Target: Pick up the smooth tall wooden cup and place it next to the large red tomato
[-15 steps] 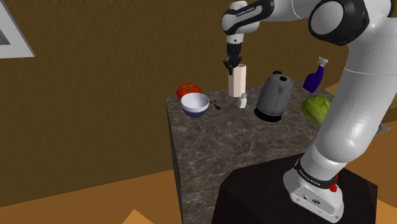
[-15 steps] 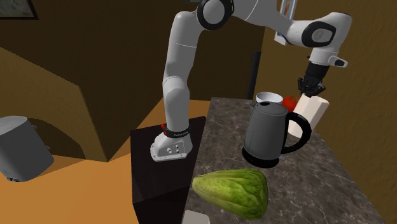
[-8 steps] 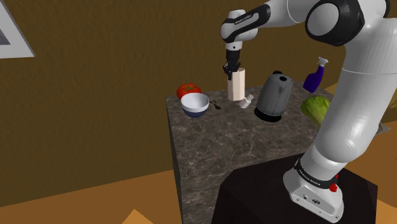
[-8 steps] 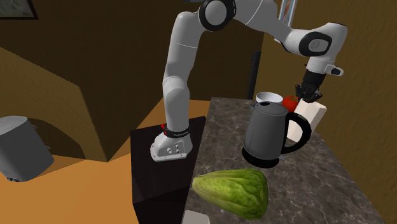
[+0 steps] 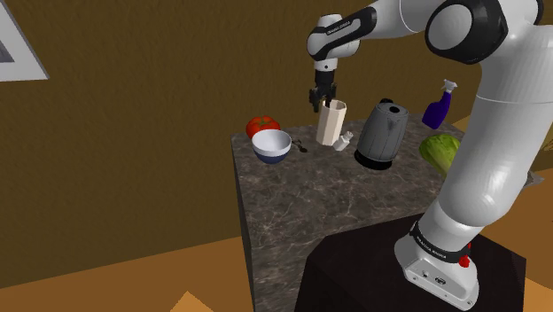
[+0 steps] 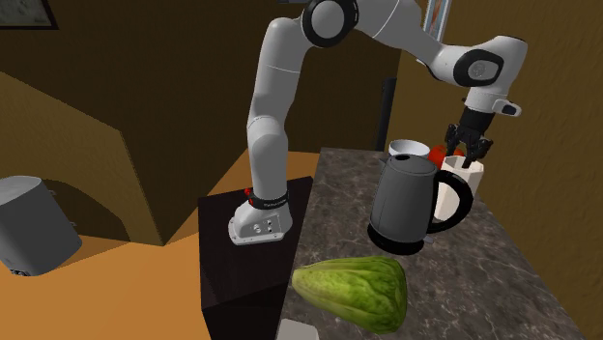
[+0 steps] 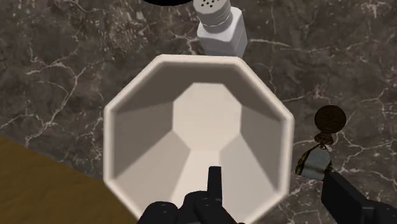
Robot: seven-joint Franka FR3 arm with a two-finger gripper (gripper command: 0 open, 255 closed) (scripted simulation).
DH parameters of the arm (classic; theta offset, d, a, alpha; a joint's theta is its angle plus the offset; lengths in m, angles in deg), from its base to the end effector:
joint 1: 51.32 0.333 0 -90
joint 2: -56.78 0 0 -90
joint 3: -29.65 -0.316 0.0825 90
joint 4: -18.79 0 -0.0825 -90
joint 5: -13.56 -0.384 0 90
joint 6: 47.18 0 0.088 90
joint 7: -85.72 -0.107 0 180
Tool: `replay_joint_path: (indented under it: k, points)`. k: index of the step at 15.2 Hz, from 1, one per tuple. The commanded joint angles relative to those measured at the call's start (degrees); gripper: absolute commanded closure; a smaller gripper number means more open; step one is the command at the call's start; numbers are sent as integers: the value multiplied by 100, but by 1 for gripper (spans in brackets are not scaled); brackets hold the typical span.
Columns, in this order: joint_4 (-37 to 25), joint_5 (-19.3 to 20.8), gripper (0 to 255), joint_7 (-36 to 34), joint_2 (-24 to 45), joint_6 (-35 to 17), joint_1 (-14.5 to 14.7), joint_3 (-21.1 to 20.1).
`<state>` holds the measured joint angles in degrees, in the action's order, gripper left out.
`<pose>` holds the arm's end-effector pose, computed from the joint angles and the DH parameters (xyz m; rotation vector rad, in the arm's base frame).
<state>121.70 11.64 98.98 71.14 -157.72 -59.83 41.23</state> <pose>0.5780 -0.2012 0.4023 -3.1165 0.2019 0.1766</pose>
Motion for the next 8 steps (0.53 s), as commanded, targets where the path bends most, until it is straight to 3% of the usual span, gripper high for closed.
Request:
replay_joint_path:
  k: [1, 4, 8]
  points:
    - [0, 0, 0, 0, 0, 0, 0, 0]
    - [-1, 0, 0, 0, 0, 0, 0, 0]
    - [-631, 23, 0, -17, -80, 708, -1, 8]
